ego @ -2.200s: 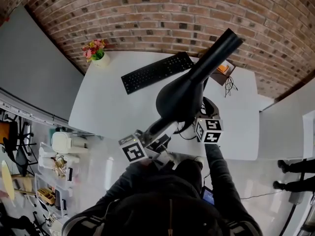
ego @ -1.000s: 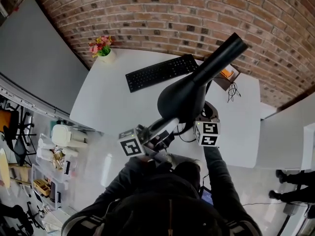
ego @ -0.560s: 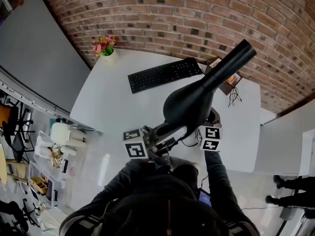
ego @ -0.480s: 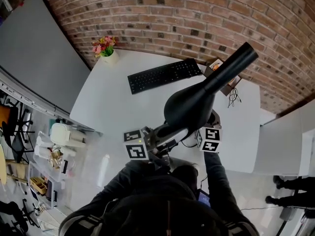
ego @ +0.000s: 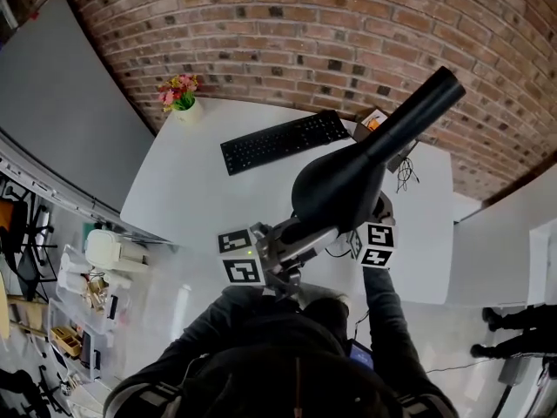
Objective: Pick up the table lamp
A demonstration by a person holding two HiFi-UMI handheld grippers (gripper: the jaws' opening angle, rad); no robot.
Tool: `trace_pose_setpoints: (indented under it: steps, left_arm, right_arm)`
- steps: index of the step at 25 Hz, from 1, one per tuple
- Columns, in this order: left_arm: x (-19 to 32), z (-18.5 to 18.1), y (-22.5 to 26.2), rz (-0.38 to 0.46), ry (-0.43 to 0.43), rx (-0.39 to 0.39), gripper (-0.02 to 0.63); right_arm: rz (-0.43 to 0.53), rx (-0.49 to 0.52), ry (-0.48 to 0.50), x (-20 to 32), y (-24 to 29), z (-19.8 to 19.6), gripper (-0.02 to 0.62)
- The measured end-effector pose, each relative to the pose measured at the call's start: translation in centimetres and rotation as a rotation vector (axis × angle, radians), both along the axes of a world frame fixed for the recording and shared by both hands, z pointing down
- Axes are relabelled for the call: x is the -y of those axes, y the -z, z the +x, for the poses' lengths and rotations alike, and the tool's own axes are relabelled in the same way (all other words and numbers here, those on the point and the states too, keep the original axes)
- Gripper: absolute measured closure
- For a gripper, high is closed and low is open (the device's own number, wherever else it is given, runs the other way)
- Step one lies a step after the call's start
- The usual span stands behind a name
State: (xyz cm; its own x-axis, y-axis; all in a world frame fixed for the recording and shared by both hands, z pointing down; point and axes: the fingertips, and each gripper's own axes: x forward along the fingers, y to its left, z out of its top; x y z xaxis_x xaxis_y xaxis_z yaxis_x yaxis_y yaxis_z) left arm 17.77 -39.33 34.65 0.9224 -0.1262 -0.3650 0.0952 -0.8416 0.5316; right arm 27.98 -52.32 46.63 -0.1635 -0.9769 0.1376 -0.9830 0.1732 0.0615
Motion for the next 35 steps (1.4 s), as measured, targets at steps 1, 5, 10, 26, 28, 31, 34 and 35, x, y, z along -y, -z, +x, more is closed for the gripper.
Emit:
trace_pose_setpoints:
  steps: [1, 5, 10, 26, 28, 31, 34, 35]
  left_arm:
    - [0.3, -0.1, 0.5, 0.004, 0.001, -0.007, 0.588]
    - [1.5, -0.2, 3.2, 0.049, -0.001, -0.027, 0.588]
    - [2.8, -0.8, 7.3, 0.137, 0.007, -0.044, 0.581]
    - [3.6, -1.8, 12.4, 0.277, 0.035, -0.066, 0.577]
    - [3.8, -2.1, 12.2, 0.274, 0.041, -0.064, 0.577]
    - [4.0, -2.4, 12.1, 0.27, 0.054, -0.062, 0.577]
    - [4.1, -2.4, 12.2, 0.269, 0.054, -0.063, 0.577]
    - [4.1, -2.3, 12.2, 0.271, 0.053, -0.063, 0.577]
  right_arm:
    - [0.005, -0.007, 0.002, 0.1, 0.5, 0.1, 0.548]
    - [0.043, -0.013, 0.012, 0.9, 3.2, 0.3, 0.548]
    - [0.12, -0.022, 0.053, 1.9, 7.9, -0.2, 0.551]
    - [0.21, 0.036, 0.086, 4.1, 13.6, -3.0, 0.558]
    - [0.212, 0.028, 0.083, 4.2, 13.5, -3.2, 0.558]
    - [0.217, 0.015, 0.079, 4.5, 13.7, -3.4, 0.558]
    - [0.222, 0.006, 0.079, 4.6, 13.8, -3.5, 0.558]
    - [0.223, 0.006, 0.079, 4.6, 13.7, -3.5, 0.558]
